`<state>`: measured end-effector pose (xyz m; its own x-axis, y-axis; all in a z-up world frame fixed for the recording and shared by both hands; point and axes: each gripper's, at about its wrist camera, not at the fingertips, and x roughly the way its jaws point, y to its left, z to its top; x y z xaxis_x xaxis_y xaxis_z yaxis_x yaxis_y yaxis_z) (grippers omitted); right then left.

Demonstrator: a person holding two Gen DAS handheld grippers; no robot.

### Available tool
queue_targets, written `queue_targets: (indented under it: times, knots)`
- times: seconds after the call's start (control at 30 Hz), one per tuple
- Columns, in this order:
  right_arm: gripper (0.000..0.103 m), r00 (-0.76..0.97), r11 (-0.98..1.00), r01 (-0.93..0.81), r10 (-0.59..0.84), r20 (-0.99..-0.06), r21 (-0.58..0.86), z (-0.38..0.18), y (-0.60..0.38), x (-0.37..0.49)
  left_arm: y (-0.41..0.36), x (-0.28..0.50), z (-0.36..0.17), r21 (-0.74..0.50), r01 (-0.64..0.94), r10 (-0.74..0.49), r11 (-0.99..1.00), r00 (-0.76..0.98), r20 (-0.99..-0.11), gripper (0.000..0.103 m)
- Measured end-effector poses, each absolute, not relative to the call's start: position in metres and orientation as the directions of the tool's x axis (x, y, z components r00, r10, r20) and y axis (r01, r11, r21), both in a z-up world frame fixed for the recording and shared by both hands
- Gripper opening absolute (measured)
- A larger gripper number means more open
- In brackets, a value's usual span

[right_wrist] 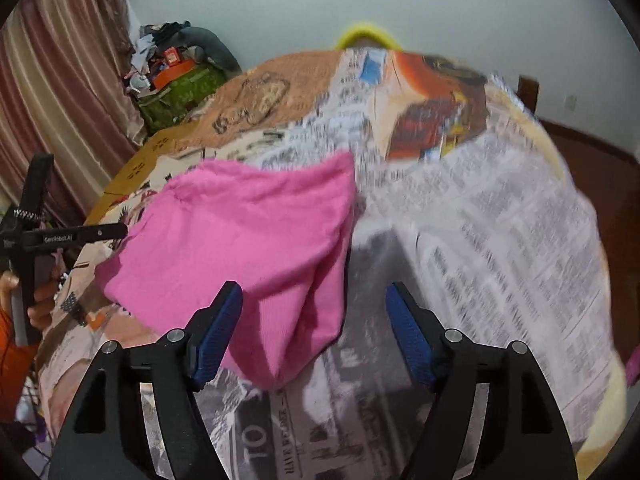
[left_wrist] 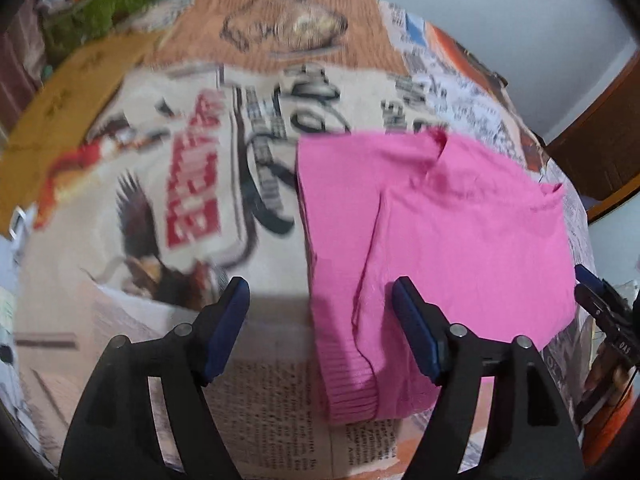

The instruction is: Fold small clothes

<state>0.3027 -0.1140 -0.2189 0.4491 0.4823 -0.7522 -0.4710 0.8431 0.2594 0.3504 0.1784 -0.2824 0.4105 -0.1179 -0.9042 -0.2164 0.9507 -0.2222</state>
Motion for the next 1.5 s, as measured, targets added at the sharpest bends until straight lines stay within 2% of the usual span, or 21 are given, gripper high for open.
queue_targets:
  times: [0.27, 0.4, 0.47, 0.53, 0.67, 0.73, 0.83, 1.13, 1.23, 1.43, 1.5]
  knots:
    - [0.071, 0.467, 0.881, -0.457, 0.356, -0.809, 0.124, -0.233, -0.132, 0.289, 0.165, 0.343, -0.282, -0.128, -0.177, -0.042, 0.976, 0.425, -0.904, 0.077]
    - [0.069, 0.486, 0.871, -0.458, 0.411, -0.771, 0.176, -0.221, -0.145, 0.283, 0.166, 0.336, -0.28, -0.13, -0.177, -0.043, 0.975, 0.427, -0.903, 0.077]
    - [0.061, 0.473, 0.848, -0.482, 0.464, -0.749, 0.221, -0.216, -0.143, 0.281, 0.165, 0.336, -0.281, -0.133, -0.175, -0.047, 0.976, 0.423, -0.905, 0.077]
    - [0.049, 0.44, 0.822, -0.506, 0.508, -0.741, 0.263, -0.217, -0.136, 0.282, 0.163, 0.335, -0.282, -0.122, -0.175, -0.038, 0.977, 0.42, -0.907, 0.077]
    - [0.031, 0.383, 0.793, -0.528, 0.542, -0.748, 0.304, -0.23, -0.118, 0.291, 0.161, 0.336, -0.285, -0.109, -0.174, -0.026, 0.979, 0.418, -0.908, 0.078]
    - [0.016, 0.352, 0.775, -0.528, 0.571, -0.742, 0.347, -0.235, -0.114, 0.294, 0.159, 0.336, -0.288, -0.097, -0.171, -0.018, 0.98, 0.417, -0.909, 0.079]
    - [0.008, 0.333, 0.759, -0.528, 0.596, -0.73, 0.379, -0.236, -0.113, 0.291, 0.159, 0.336, -0.289, -0.086, -0.174, -0.005, 0.981, 0.418, -0.909, 0.082]
    - [0.004, 0.389, 0.783, -0.531, 0.566, -0.727, 0.326, -0.224, -0.132, 0.27, 0.155, 0.337, -0.291, -0.044, -0.18, 0.036, 0.983, 0.42, -0.907, 0.085]
    - [0.0, 0.423, 0.826, -0.491, 0.505, -0.752, 0.277, -0.226, -0.141, 0.268, 0.154, 0.337, -0.292, -0.025, -0.181, 0.054, 0.983, 0.42, -0.906, 0.088]
    - [0.001, 0.42, 0.846, -0.453, 0.48, -0.77, 0.28, -0.217, -0.159, 0.269, 0.163, 0.337, -0.287, -0.094, -0.19, -0.008, 0.977, 0.412, -0.911, 0.086]
    - [0.006, 0.421, 0.843, -0.457, 0.487, -0.765, 0.285, -0.211, -0.156, 0.271, 0.167, 0.337, -0.282, -0.139, -0.197, -0.046, 0.971, 0.417, -0.908, 0.086]
